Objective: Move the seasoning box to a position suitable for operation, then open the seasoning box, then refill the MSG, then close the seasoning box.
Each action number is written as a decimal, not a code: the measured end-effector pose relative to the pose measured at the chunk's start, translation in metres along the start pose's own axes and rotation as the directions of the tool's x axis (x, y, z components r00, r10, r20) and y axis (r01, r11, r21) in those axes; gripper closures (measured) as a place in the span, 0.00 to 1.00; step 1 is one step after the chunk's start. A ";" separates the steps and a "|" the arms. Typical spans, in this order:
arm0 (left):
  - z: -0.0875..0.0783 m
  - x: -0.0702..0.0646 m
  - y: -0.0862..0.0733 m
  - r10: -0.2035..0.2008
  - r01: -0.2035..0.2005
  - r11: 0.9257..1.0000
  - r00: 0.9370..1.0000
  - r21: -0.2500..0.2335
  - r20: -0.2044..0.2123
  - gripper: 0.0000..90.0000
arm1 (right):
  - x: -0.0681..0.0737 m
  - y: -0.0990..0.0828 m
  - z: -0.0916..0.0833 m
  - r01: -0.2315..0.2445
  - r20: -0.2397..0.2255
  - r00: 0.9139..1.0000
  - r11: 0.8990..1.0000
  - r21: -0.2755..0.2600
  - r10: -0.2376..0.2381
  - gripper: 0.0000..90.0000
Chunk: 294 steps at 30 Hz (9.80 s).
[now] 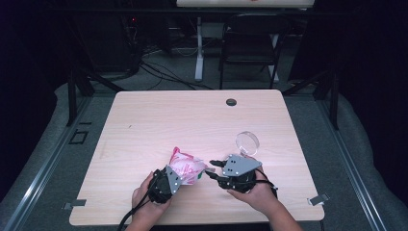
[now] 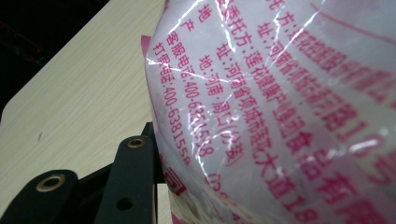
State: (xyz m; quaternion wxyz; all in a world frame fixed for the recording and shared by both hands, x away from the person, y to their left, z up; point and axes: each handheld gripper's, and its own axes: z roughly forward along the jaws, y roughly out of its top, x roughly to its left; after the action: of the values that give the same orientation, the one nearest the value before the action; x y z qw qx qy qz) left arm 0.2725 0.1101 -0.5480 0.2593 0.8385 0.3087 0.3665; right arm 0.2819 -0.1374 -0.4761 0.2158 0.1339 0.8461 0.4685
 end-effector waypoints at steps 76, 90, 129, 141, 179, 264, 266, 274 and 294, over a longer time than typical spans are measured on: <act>0.017 0.011 0.062 0.213 -0.214 0.977 0.975 -0.006 -0.062 0.66 | -0.020 0.020 -0.021 0.155 -0.022 0.988 0.984 0.085 -0.154 1.00; 0.010 0.005 0.069 0.304 -0.309 0.951 0.944 -0.018 -0.132 0.66 | -0.029 0.013 -0.030 0.088 -0.014 0.996 0.995 0.045 -0.087 1.00; 0.004 0.006 0.084 0.408 -0.415 0.910 0.889 0.009 -0.207 0.67 | -0.038 0.005 -0.036 0.022 0.012 1.000 1.000 0.010 -0.022 1.00; 0.005 0.005 0.087 0.426 -0.433 0.901 0.880 0.018 -0.210 0.67 | -0.040 0.003 -0.037 0.005 0.018 1.000 1.000 0.011 -0.006 1.00; 0.003 0.001 0.095 0.492 -0.503 0.864 0.831 0.027 -0.259 0.68 | -0.044 -0.002 -0.041 -0.027 0.031 0.999 1.000 0.001 0.027 1.00; 0.010 -0.016 0.112 0.610 -0.631 0.774 0.719 0.055 -0.333 0.68 | -0.051 -0.034 -0.044 -0.092 0.038 0.995 0.993 0.075 0.089 1.00; 0.010 -0.016 0.112 0.607 -0.632 0.774 0.718 0.047 -0.339 0.69 | -0.051 -0.034 -0.044 -0.091 0.037 0.995 0.993 0.077 0.088 1.00; 0.011 -0.016 0.112 0.611 -0.634 0.771 0.715 0.053 -0.340 0.69 | -0.051 -0.036 -0.042 -0.093 0.034 0.995 0.992 0.084 0.090 1.00; 0.010 -0.015 0.112 0.611 -0.635 0.771 0.714 0.051 -0.341 0.70 | -0.051 -0.038 -0.039 -0.092 0.031 0.996 0.991 0.098 0.089 1.00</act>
State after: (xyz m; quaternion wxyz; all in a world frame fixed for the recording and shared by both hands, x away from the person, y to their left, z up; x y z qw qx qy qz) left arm 0.3086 0.0215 -0.4871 0.0925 0.8079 0.0349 0.5810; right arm 0.3060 -0.2074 -0.4781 0.1987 0.1887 0.8585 0.4335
